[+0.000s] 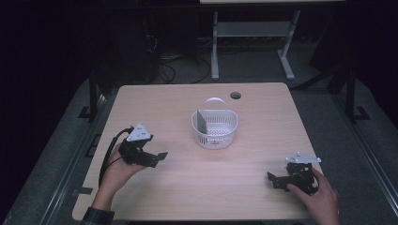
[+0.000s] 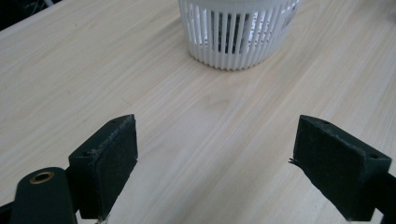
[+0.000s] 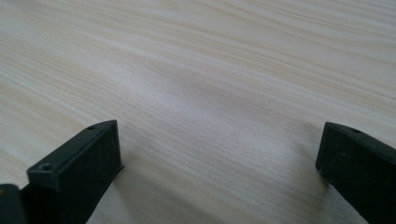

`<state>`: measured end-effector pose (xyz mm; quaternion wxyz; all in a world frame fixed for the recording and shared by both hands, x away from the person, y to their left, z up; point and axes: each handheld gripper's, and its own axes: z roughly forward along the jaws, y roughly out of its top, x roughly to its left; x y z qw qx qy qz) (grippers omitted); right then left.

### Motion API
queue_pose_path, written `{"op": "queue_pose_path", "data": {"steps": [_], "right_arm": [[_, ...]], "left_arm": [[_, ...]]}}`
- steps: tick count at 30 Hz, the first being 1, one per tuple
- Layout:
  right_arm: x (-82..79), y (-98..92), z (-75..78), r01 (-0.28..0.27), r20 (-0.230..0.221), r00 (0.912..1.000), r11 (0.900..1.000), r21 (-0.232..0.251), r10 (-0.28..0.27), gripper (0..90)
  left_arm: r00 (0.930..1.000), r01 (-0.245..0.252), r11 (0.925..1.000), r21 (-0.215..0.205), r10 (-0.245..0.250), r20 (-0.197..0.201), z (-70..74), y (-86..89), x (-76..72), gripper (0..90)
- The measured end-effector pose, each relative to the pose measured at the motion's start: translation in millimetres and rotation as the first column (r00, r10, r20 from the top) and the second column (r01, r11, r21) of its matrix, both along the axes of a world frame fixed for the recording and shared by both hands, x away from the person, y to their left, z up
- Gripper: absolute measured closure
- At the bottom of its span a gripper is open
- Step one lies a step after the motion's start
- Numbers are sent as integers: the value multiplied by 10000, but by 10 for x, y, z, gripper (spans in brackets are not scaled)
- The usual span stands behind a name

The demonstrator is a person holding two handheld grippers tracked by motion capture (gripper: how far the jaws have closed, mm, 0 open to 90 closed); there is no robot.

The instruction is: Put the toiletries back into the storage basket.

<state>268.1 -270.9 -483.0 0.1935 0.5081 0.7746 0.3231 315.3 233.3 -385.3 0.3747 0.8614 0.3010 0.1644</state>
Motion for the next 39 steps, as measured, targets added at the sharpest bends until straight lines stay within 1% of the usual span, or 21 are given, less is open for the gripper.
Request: {"op": "queue_pose_path", "data": {"steps": [4, 7, 11, 17, 20, 24, 25, 27, 30, 35, 37, 39], "right_arm": [[0, 0, 0, 2, 0, 10000, 10000, -3, -2, 0], [0, 0, 0, 2, 3, 10000, 10000, -6, -2, 0], [0, 0, 0, 3, 1, 10000, 10000, -3, -3, 0], [0, 0, 0, 0, 1, 10000, 10000, -1, 0, 0], [0, 1, 0, 5, 2, 10000, 10000, 2, -5, 0], [0, 0, 0, 0, 4, 10000, 10000, -11, 0, 0], [-1, 2, 0, 17, -7, 10000, 10000, 6, -17, 0], [0, 0, 1, -1, -11, 10000, 10000, -8, 1, 0], [-1, 0, 1, 1, -12, 10000, 10000, -8, -1, 0], [0, 0, 1, 1, -12, 10000, 10000, -9, -1, 0], [0, 0, 1, 0, -13, 10000, 10000, -9, 0, 0], [-1, 1, 1, 3, -13, 10000, 10000, -10, -3, 0]], "left_arm": [[9999, -39, 10000, 18, 39, 168, -65, 50, -76, 129], [9998, -91, 9999, 45, 91, 150, -137, 92, -140, 129], [9998, -184, 9997, 146, 183, 69, -233, 134, -213, 129], [9988, -492, 9986, 185, 493, -54, -428, 249, -325, 129], [9977, -650, 9976, 241, 654, -149, -497, 313, -360, 129], [9961, -841, 9961, 254, 847, -230, -576, 394, -403, 129], [9954, -889, 9956, 297, 899, -335, -605, 411, -414, 129], [9948, -949, 9945, 437, 963, -320, -646, 432, -430, 129], [9936, -1008, 9932, 575, 1035, -460, -705, 461, -446, 129], [9901, -1178, 9908, 672, 1223, -684, -776, 510, -451, 128], [9890, -1236, 9892, 784, 1293, -725, -815, 521, -451, 128], [9883, -1238, 9911, 497, 1277, -835, -836, 550, -449, 127]]}}
